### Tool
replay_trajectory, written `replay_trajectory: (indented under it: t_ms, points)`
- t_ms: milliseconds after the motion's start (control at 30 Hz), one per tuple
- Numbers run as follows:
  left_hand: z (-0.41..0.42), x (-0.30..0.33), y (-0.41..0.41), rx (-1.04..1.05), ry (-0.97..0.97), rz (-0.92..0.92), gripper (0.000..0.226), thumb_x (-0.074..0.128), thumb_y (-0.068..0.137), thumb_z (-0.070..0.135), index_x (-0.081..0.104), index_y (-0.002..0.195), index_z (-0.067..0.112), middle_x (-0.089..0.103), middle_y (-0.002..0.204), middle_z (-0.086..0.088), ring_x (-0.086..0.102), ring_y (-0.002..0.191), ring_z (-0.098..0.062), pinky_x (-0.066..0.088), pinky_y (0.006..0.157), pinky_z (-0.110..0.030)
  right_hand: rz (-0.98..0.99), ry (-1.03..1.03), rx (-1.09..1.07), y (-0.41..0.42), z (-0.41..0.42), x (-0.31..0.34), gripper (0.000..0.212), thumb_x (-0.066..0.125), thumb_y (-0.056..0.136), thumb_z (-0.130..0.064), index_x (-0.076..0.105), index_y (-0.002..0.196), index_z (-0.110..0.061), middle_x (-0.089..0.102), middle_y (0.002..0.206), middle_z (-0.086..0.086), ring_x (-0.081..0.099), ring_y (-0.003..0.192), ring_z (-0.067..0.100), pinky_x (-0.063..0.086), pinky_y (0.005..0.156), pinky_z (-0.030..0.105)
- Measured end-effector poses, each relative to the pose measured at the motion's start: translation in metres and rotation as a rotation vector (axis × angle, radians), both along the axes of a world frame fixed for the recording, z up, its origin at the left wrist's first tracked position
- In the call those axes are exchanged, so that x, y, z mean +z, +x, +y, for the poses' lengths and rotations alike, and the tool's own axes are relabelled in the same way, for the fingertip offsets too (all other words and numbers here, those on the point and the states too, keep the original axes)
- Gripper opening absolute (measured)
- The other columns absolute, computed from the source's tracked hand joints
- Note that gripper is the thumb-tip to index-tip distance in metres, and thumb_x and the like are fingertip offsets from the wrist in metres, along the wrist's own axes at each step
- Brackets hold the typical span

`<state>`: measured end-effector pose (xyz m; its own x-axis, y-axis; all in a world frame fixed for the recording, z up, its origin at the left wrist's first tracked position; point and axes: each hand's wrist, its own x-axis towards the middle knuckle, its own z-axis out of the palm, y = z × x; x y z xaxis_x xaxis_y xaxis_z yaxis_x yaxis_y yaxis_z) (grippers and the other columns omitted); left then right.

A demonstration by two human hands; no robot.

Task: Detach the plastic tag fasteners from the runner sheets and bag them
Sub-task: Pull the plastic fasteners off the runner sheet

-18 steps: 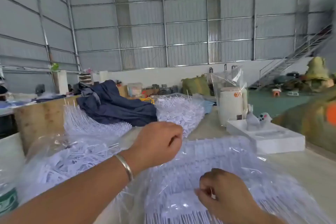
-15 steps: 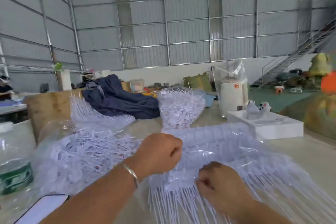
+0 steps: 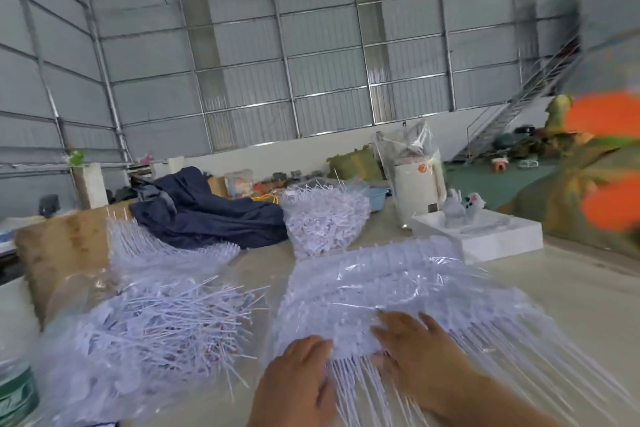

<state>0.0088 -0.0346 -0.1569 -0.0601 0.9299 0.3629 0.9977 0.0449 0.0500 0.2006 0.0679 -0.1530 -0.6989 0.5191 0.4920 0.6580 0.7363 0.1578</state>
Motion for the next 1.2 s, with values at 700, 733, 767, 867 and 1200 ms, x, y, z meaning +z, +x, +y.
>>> replay_trajectory:
  t_ms: [700,733,767,867,1200]
  points:
    - [0.007,-0.011,-0.01,0.058,0.165,-0.355,0.02,0.061,0.092,0.039,0.062,0.112,0.035,0.048,0.102,0.021,0.041,0.108,-0.002,0.029,0.086,-0.008,0.123,-0.283,0.221,0.002,0.008,-0.007,0.04,0.043,0.094,-0.026,0.052,0.134,-0.028,0.048,0.139,-0.012,0.042,0.129,0.012,0.032,0.102,0.027]
    - [0.005,-0.01,-0.008,0.045,0.166,-0.374,0.016,0.062,0.092,0.036,0.063,0.107,0.034,0.05,0.099,0.02,0.042,0.105,-0.003,0.029,0.082,-0.007,0.119,-0.282,0.202,0.001,0.008,-0.009,0.043,0.042,0.094,-0.028,0.048,0.137,-0.03,0.043,0.143,-0.014,0.037,0.133,0.011,0.031,0.105,0.028]
    - [0.002,-0.008,-0.007,0.038,0.169,-0.39,0.011,0.063,0.091,0.034,0.063,0.102,0.034,0.051,0.097,0.02,0.044,0.103,-0.003,0.03,0.08,-0.006,0.105,-0.279,0.173,0.0,0.01,-0.011,0.044,0.04,0.096,-0.033,0.043,0.14,-0.032,0.039,0.146,-0.016,0.032,0.136,0.009,0.027,0.109,0.028]
    - [-0.005,-0.004,-0.001,0.046,0.223,-0.469,0.012,0.065,0.091,0.026,0.061,0.093,0.037,0.056,0.095,0.018,0.047,0.099,-0.001,0.033,0.08,-0.005,0.057,-0.273,0.083,0.0,0.013,-0.015,0.046,0.031,0.099,-0.048,0.037,0.143,-0.036,0.036,0.148,-0.019,0.026,0.14,0.006,0.014,0.115,0.031]
    - [-0.01,0.001,0.001,0.118,0.338,-0.444,0.013,0.059,0.089,0.018,0.05,0.081,0.024,0.051,0.086,0.009,0.048,0.088,-0.012,0.039,0.075,-0.024,0.289,0.001,0.211,-0.003,0.005,0.001,0.033,0.059,0.086,-0.039,0.067,0.117,-0.027,0.06,0.1,-0.002,0.061,0.1,0.024,0.038,0.104,0.043]
